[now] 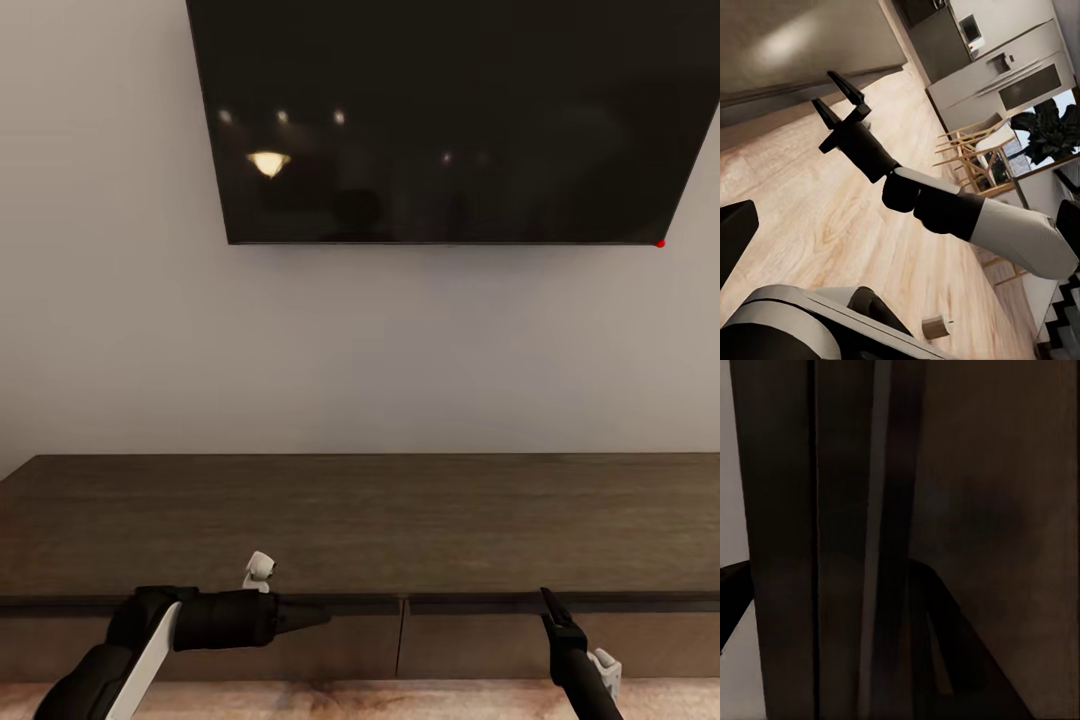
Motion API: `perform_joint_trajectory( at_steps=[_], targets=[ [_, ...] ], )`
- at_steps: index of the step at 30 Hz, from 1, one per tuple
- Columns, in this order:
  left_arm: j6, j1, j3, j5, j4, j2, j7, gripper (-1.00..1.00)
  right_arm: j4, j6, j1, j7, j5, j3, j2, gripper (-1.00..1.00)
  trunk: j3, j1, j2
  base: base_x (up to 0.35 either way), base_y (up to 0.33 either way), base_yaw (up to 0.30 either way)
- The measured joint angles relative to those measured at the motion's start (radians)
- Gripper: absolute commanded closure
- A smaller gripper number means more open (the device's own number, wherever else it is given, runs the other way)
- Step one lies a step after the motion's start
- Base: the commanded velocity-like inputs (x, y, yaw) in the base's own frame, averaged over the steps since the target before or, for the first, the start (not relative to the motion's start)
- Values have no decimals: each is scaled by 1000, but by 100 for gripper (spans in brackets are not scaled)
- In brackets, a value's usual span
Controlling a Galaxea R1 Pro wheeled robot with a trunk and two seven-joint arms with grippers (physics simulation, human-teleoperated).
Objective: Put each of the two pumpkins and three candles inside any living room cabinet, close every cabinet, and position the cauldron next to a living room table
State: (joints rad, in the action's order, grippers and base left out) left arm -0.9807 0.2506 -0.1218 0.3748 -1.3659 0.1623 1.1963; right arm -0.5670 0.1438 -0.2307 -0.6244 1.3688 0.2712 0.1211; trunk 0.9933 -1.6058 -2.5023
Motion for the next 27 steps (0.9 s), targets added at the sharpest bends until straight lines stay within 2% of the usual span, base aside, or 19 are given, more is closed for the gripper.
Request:
perform_joint_trajectory(
  at_steps=[4,18,23,24,27],
  targets=[
    [-1,2,3,0,0,-18,0,-100,6,-19,-3,-5,-6,-5,-1,100,0,0,0,0,0,0],
    [-1,2,5,-1,0,-20,0,-100,5,-28,-3,-5,-30,-4,2,100,0,0,0,0,0,0],
    [-1,2,5,0,0,-20,0,-100,5,-28,-3,-5,-31,-5,2,100,0,0,0,0,0,0],
    [-1,2,5,0,1,-20,0,-100,7,-28,-3,-5,-9,-11,1,100,0,0,0,0,0,0],
    [-1,2,5,0,1,-20,0,-100,7,-28,-3,-5,-8,-11,1,100,0,0,0,0,0,0]
  ],
)
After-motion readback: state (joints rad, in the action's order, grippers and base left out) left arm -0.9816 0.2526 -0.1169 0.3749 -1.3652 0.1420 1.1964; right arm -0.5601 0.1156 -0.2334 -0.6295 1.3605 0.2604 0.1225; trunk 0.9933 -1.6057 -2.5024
